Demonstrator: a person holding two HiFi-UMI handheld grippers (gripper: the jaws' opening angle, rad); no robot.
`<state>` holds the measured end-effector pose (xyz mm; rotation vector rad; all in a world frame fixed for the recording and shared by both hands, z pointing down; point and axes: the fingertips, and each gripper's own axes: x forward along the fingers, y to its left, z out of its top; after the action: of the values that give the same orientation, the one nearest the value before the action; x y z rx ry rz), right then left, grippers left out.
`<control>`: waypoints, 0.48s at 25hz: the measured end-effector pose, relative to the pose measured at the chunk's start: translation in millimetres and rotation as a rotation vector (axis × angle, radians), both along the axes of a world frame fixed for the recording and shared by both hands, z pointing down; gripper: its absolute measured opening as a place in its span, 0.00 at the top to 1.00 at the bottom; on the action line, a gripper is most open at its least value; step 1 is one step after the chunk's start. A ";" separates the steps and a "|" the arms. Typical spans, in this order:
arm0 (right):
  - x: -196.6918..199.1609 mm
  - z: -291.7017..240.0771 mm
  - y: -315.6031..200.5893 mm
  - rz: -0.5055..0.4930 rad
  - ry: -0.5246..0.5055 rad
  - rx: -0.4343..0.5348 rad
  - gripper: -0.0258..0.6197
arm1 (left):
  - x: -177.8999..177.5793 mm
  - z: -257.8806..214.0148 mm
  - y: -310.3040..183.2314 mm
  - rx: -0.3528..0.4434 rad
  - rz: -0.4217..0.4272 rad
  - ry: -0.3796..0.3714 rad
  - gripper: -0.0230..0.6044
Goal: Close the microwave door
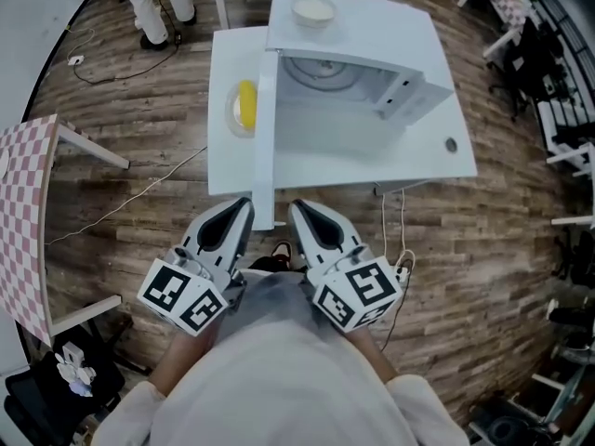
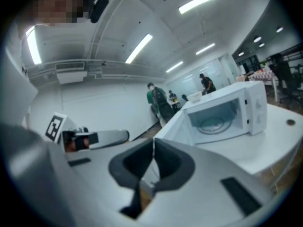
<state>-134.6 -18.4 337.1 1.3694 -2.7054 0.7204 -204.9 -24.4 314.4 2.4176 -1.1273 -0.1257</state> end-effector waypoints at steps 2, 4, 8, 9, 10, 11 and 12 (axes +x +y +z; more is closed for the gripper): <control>-1.2 4.6 2.6 0.006 -0.001 -0.011 0.92 | -5.0 7.0 -1.2 -0.017 -0.001 -0.010 0.94; -1.2 9.7 5.6 0.015 0.002 -0.025 0.92 | -9.2 15.2 -0.1 -0.039 -0.001 -0.019 0.94; 0.6 15.9 8.8 0.033 0.004 -0.046 0.92 | -13.4 29.1 3.3 -0.060 0.006 -0.056 0.94; 1.0 16.8 9.0 0.035 0.005 -0.049 0.92 | -14.2 32.5 4.1 -0.058 0.006 -0.077 0.94; 1.1 17.9 8.8 0.035 0.006 -0.051 0.92 | -15.5 36.2 4.6 -0.057 0.005 -0.096 0.94; 1.0 18.8 8.2 0.033 0.007 -0.052 0.92 | -17.1 39.6 4.8 -0.060 0.001 -0.107 0.94; 1.0 19.7 7.5 0.031 0.007 -0.054 0.92 | -18.7 42.6 5.0 -0.069 -0.003 -0.109 0.94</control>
<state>-133.7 -10.8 356.8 1.4024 -2.6444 0.7830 -223.6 -19.4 357.0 2.3867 -1.1633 0.0438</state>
